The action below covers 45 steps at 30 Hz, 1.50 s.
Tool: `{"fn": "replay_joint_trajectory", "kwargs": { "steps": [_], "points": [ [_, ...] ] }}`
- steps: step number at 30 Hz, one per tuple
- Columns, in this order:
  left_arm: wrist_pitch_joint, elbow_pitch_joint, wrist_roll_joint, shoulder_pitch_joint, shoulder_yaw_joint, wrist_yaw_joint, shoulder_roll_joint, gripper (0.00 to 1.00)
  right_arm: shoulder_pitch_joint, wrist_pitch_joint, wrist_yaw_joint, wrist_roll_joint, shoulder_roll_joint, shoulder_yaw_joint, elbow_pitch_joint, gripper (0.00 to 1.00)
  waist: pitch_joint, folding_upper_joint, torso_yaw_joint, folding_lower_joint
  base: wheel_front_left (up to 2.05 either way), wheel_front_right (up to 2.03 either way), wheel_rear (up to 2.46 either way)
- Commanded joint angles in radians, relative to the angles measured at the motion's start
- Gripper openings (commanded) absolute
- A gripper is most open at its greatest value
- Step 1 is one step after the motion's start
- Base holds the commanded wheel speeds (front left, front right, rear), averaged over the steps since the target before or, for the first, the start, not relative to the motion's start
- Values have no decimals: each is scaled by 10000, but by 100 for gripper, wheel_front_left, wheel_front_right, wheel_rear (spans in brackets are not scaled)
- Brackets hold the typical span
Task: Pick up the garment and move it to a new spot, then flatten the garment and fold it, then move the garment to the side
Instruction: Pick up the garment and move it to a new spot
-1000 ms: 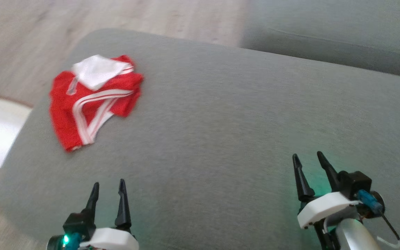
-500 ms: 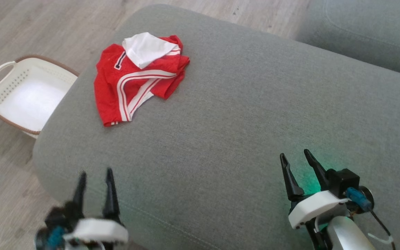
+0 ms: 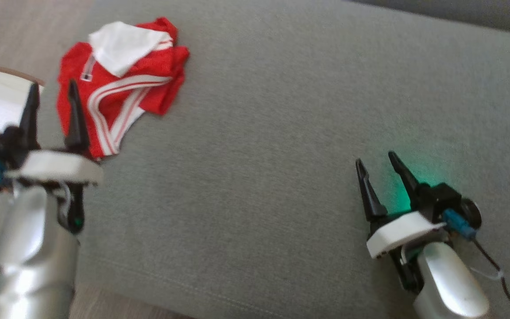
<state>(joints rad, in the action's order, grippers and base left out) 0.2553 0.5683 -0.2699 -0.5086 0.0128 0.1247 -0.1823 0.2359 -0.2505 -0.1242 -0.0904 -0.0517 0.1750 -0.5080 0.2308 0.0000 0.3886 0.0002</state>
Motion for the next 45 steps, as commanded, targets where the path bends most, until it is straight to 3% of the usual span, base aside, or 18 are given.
{"fn": "replay_joint_trajectory", "kwargs": {
  "steps": [1,9,17,23,25,32,40,45],
  "points": [
    [-131,608,-414,-1289,121,51,-770,100,563,-112,-65,91,-126,352,532,100,801,0,-727,-2,0,0,0],
    [-798,2456,-2045,-2771,1220,57,-1712,100,1033,-112,-65,36,-402,555,1032,100,1763,0,-1655,-2,0,0,0],
    [-1295,4243,-2466,-3580,1302,38,-2302,100,1359,-112,-65,-51,-617,464,1282,100,2540,0,-2260,-2,0,0,0],
    [-1778,5470,-2432,-3937,1524,23,-2321,100,1530,-113,-65,-137,-598,478,1316,100,2861,0,-2546,-2,0,0,0],
    [-1817,5695,-2473,-4025,1582,31,-2264,0,1548,-113,-65,-164,-572,508,1270,100,2849,0,-2592,-2,0,0,0],
    [-936,5244,-2438,-4495,2134,53,-2239,0,1531,-113,-65,-347,-417,433,1063,100,2254,0,-2635,-2,0,0,0],
    [-257,2917,-2942,-4768,4001,57,-2374,0,1058,-113,-65,-688,-74,327,747,100,724,0,-2925,-2,0,0,0],
    [-183,1270,-3537,-4670,5466,58,-1910,0,676,-113,-65,-955,6,304,682,100,-14,0,-3541,-2,0,0,0]
  ]
}}
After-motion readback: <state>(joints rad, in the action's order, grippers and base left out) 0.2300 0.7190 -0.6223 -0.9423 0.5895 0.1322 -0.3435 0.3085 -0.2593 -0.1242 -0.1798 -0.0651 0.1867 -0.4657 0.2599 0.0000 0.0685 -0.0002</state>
